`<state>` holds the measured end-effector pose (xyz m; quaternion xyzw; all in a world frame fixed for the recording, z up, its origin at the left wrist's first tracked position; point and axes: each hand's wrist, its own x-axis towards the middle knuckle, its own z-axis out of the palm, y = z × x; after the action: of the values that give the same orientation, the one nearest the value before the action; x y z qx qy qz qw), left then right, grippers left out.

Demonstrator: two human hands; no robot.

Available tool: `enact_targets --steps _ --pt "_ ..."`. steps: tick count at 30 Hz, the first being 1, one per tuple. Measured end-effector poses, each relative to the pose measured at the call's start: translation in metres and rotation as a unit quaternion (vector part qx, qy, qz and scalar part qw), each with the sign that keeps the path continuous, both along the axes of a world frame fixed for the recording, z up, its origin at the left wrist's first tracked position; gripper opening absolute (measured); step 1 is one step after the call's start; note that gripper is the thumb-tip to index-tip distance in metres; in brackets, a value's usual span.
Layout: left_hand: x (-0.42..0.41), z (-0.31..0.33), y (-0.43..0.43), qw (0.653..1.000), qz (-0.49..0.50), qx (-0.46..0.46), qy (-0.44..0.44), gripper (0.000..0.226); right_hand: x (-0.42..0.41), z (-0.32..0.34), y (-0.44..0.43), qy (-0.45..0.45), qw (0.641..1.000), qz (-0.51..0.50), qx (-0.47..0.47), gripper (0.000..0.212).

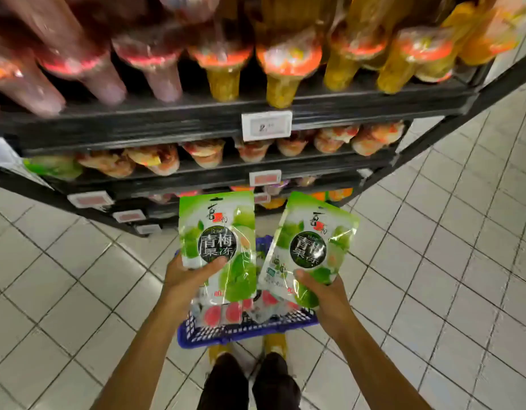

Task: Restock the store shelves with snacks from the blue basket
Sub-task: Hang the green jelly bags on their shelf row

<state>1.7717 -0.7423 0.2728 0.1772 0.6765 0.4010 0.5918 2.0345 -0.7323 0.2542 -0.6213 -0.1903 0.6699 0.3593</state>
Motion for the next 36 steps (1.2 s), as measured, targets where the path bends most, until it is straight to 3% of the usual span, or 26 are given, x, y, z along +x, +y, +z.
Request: enact_targets --steps 4,7,12,17,21,26,31,36 --pt "-0.008 0.118 0.023 0.996 -0.011 0.075 0.037 0.060 0.001 0.116 0.020 0.010 0.997 -0.015 0.079 0.057" --pt "-0.014 0.204 0.037 0.985 -0.041 0.161 0.053 0.046 -0.002 0.200 0.032 0.008 0.990 -0.033 0.141 0.051" --pt "-0.025 0.328 0.054 0.953 -0.078 0.281 0.079 0.073 -0.010 0.324 0.041 0.025 0.962 -0.067 0.264 0.043" --pt "-0.024 0.427 0.061 0.906 -0.118 0.385 0.132 0.042 0.000 0.422 0.046 0.023 0.915 -0.086 0.392 0.045" --pt "-0.021 0.487 0.072 0.874 -0.105 0.447 0.160 0.031 0.024 0.476 0.053 -0.014 0.878 -0.108 0.465 0.067" --pt "0.002 0.545 0.087 0.844 -0.107 0.503 0.152 0.045 0.046 0.529 0.059 -0.075 0.866 -0.121 0.479 0.087" --pt "0.029 0.583 0.111 0.820 -0.103 0.541 0.156 0.049 0.069 0.574 0.072 -0.051 0.835 -0.113 0.535 0.063" --pt "0.060 0.628 0.141 0.800 -0.106 0.579 0.113 0.050 0.097 0.638 0.102 -0.068 0.798 -0.100 0.591 0.071"
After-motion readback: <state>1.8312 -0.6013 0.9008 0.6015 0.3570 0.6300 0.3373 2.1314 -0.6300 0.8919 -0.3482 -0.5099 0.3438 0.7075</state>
